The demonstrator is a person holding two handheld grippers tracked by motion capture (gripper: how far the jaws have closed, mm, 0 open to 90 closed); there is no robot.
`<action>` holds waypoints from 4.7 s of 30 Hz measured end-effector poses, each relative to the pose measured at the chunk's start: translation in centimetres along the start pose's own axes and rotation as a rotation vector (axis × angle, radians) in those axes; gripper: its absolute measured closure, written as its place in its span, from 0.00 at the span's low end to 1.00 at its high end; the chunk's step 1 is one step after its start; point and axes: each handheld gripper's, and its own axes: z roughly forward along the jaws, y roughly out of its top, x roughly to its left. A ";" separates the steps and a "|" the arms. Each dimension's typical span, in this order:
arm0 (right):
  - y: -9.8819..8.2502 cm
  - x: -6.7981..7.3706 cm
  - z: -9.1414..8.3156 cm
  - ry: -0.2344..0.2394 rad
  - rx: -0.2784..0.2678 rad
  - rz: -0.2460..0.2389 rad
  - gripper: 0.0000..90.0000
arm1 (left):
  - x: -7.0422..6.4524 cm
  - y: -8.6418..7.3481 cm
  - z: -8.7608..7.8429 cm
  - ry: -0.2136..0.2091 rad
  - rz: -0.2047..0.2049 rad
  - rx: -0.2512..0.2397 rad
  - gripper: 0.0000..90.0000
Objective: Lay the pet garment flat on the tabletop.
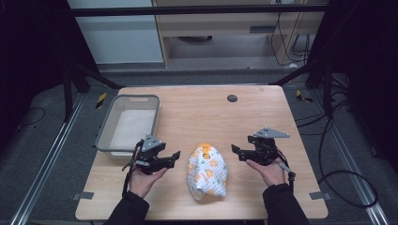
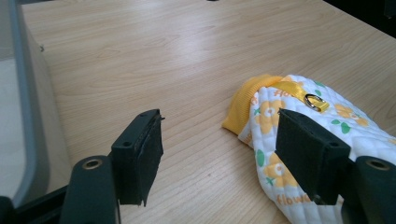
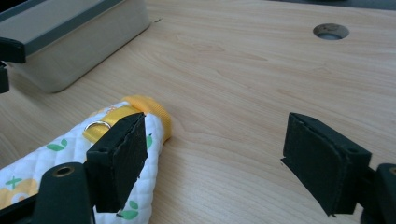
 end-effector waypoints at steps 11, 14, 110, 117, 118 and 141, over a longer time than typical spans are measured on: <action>-0.9 1.5 2.6 0.050 0.058 -0.034 0.27 | -0.7 -1.0 2.8 -0.025 0.013 0.067 0.35; -1.2 1.9 3.0 0.061 0.073 -0.049 0.28 | -0.9 -1.1 3.3 -0.035 0.030 0.081 0.35; -4.4 0.8 -1.1 -0.020 -0.024 -0.110 0.49 | -0.1 -3.6 0.1 0.039 0.104 0.053 0.40; -5.7 1.3 1.0 0.010 0.063 -0.129 0.50 | -0.6 -4.6 2.0 0.022 0.128 0.131 0.38; -5.8 1.5 1.3 0.017 0.077 -0.137 0.50 | -0.6 -4.7 2.3 0.022 0.132 0.141 0.38; -6.4 3.2 3.8 0.016 0.182 -0.237 0.90 | -1.3 -5.0 4.0 -0.033 0.116 0.189 0.87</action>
